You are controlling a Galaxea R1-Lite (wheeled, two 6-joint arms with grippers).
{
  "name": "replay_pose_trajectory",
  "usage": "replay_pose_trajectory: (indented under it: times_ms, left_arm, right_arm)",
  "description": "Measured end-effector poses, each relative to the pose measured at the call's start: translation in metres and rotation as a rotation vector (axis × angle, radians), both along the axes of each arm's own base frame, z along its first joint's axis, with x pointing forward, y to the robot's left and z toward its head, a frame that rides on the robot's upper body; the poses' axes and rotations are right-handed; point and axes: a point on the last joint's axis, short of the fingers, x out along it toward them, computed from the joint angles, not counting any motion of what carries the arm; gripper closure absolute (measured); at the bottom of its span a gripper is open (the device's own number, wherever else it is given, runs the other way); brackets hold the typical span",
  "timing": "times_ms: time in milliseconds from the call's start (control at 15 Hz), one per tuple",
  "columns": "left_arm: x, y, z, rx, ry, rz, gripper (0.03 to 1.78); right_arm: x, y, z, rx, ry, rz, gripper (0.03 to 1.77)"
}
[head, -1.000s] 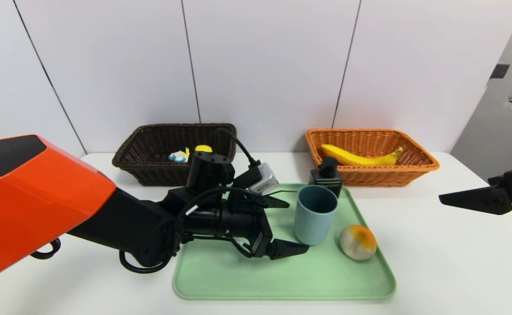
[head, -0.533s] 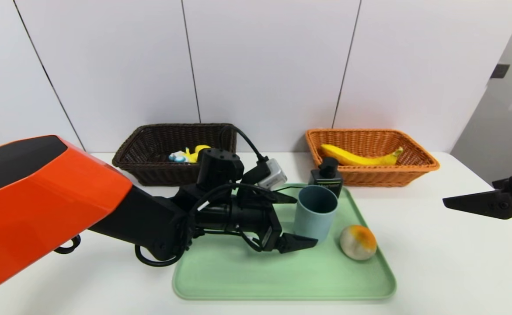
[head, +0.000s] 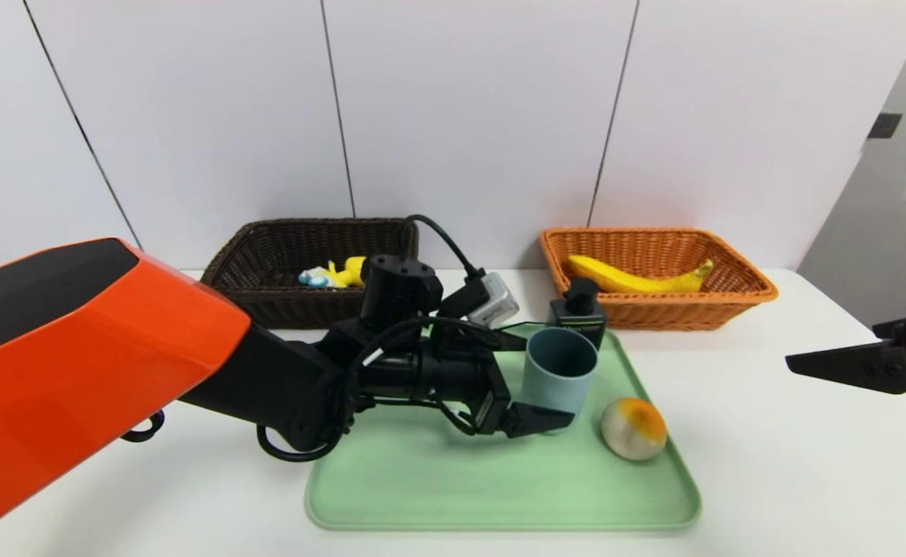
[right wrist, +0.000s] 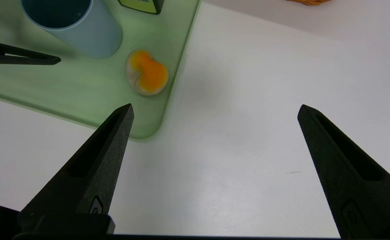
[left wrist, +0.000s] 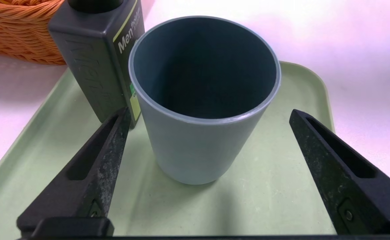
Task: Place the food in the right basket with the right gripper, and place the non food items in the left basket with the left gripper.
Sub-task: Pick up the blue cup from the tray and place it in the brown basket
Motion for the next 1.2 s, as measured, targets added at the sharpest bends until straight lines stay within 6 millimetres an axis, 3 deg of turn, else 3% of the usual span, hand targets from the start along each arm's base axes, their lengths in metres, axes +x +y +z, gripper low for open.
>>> replay_pose_trajectory:
  times_ms: [1200]
  left_arm:
    - [0.007,-0.024,-0.004,-0.020,-0.009,-0.032,0.12]
  right_arm:
    - [0.000,0.000,-0.004,-0.003,0.014,0.000,0.11]
